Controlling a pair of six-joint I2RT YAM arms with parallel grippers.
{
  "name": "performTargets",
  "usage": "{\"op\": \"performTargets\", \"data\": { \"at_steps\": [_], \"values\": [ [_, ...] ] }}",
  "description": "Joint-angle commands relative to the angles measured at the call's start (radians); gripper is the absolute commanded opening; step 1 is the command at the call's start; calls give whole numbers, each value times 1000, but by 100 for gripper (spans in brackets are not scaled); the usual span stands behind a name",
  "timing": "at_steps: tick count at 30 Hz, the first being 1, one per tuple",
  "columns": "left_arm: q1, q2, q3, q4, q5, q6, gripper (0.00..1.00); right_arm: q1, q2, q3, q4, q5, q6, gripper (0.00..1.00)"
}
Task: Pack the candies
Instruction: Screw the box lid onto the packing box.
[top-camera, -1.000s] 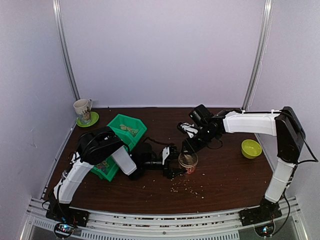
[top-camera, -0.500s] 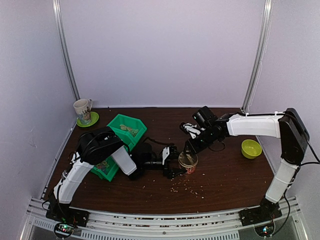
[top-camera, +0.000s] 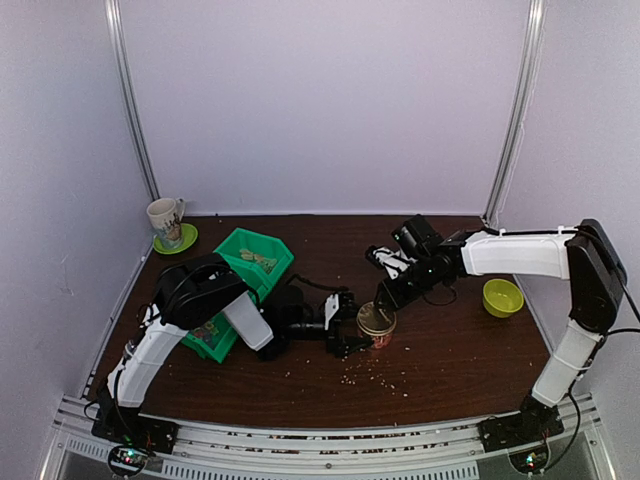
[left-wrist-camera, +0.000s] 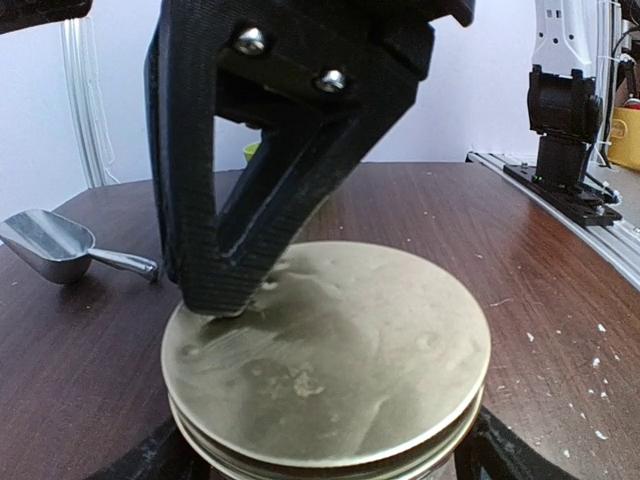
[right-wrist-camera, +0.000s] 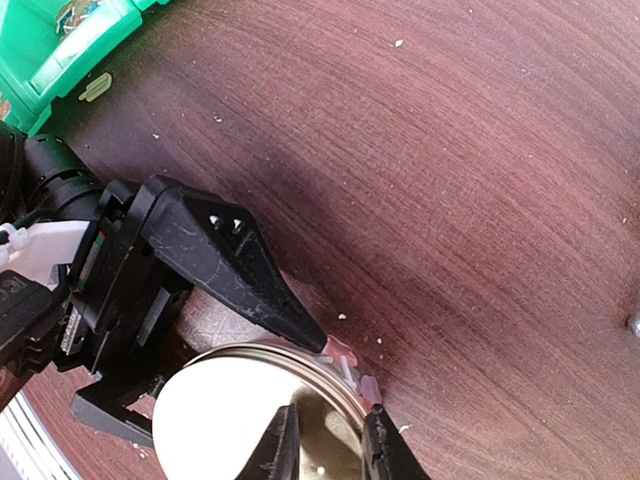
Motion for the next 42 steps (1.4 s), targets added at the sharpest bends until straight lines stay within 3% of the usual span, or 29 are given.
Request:
{"op": "performTargets", "data": {
  "at_steps": [1,17,24,42],
  "values": [
    [7,96,-34,-166,-32,69,83,9,-11,-40,-95,-45,21,22],
    [7,95,-36,-164,-30,69,80,-24,-56,-85,-147,-74,13,20],
    [8,95,-36,-165,-37,68,80,-23,-78,-125,-140,-109,38,10],
    [7,92,-36,-182,-75,70,80,24,-205,-208,-142,-140,90,12]
  ]
}}
